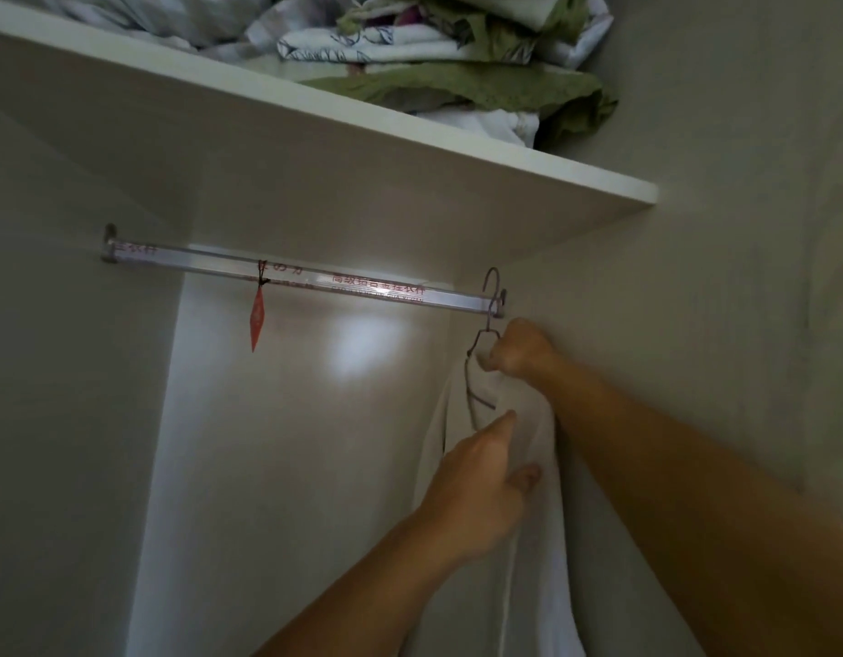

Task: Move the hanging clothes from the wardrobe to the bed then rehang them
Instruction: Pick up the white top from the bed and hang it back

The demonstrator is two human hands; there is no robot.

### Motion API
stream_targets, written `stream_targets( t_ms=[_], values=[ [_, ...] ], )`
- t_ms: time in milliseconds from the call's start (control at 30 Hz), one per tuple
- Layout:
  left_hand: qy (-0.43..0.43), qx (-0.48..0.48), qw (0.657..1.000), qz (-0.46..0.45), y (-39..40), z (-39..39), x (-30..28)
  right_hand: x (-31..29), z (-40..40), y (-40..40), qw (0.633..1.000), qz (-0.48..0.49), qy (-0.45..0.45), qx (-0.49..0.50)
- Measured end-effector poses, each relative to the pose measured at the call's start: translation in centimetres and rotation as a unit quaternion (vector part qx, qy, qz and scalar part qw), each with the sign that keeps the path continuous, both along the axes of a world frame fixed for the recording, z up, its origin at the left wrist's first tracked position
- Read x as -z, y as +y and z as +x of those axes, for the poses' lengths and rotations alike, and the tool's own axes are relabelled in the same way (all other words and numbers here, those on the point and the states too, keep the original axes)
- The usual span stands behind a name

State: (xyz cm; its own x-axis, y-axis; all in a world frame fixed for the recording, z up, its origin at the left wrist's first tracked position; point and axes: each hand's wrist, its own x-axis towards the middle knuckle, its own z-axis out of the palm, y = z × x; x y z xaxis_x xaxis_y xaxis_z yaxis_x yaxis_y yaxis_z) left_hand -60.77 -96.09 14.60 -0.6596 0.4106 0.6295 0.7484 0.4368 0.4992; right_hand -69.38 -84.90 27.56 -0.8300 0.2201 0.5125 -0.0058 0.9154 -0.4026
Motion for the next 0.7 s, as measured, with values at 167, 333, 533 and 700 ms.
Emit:
stream_targets(
  t_ms=[167, 333, 533, 700],
  values=[
    [-0.010, 0.000, 1.000, 0.022, -1.6, -1.6, 0.7, -0.9, -0.6, -0.9, 0.997, 0.074, -0.006, 0.025],
    [0.002, -0.036, 0.998, 0.047, -2.8, -2.2, 0.9, -0.7, -0.9, -1.2, 0.982, 0.174, -0.013, 0.070],
    [0.002, -0.025, 0.999, 0.046, -2.4, -2.0, 1.4, 1.2, -0.4, -1.3, 0.952, 0.275, 0.013, 0.130],
    [0.014, -0.024, 0.998, 0.047, -2.2, -1.9, 1.4, 2.2, 0.2, -1.3, 0.924, 0.357, 0.022, 0.137]
  ],
)
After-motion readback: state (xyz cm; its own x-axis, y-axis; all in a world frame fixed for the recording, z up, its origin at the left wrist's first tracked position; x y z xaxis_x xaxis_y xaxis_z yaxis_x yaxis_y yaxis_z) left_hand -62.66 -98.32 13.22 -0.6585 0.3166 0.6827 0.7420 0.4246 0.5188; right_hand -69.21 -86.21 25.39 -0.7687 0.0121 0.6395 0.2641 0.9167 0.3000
